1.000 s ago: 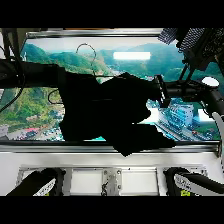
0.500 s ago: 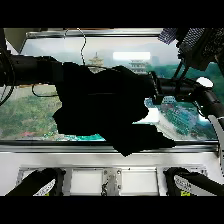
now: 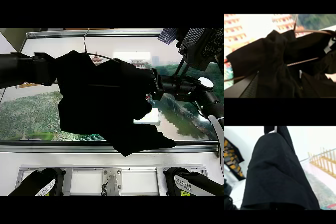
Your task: Fold the clothes and pants, and hang the long-sleeved shirts on hangers.
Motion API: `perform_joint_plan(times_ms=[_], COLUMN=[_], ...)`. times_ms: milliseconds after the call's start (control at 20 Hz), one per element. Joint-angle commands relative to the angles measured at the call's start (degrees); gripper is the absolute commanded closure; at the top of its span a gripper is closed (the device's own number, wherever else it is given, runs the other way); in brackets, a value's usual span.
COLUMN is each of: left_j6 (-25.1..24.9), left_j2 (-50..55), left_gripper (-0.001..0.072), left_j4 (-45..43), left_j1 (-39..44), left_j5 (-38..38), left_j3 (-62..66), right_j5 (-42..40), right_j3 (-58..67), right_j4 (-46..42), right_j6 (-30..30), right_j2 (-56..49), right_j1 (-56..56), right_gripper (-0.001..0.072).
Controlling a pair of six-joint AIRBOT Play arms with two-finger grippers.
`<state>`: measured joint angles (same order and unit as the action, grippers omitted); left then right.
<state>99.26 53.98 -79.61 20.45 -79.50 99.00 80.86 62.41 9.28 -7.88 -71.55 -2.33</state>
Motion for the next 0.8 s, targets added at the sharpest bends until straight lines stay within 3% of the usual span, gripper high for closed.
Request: perform_joint_plan(times_ms=[0,50,100,300,550,750], left_j6=[1.7,1.7,1.5,1.5,1.5,1.5], left_j2=[-2.8,-3.1,-3.2,-1.2,3.2,6.4], left_gripper=[0.0335,0.0594,0.0698,0.0698,0.0698,0.0699], left_j4=[-4.5,-4.4,-4.5,-4.4,-4.2,-4.2], left_j1=[0.0,0.0,0.0,0.0,0.0,0.0], left_j5=[1.3,1.1,1.1,1.0,1.2,1.4], left_j3=[0.0,0.0,0.0,0.0,0.0,0.0], right_j5=[-7.2,-10.1,-12.5,-23.2,-35.6,-44.0], right_j3=[0.0,0.1,0.1,0.1,0.1,0.1], right_j4=[0.4,0.4,0.4,-2.9,-20.8,-27.6], right_j6=[-1.9,-2.0,-2.0,-6.1,-21.0,-28.0], right_j2=[1.6,2.8,4.2,11.3,21.6,27.6], right_j1=[0.6,1.3,2.2,10.0,26.0,39.2], right_gripper=[0.0709,0.0709,0.0709,0.071,0.0709,0.071])
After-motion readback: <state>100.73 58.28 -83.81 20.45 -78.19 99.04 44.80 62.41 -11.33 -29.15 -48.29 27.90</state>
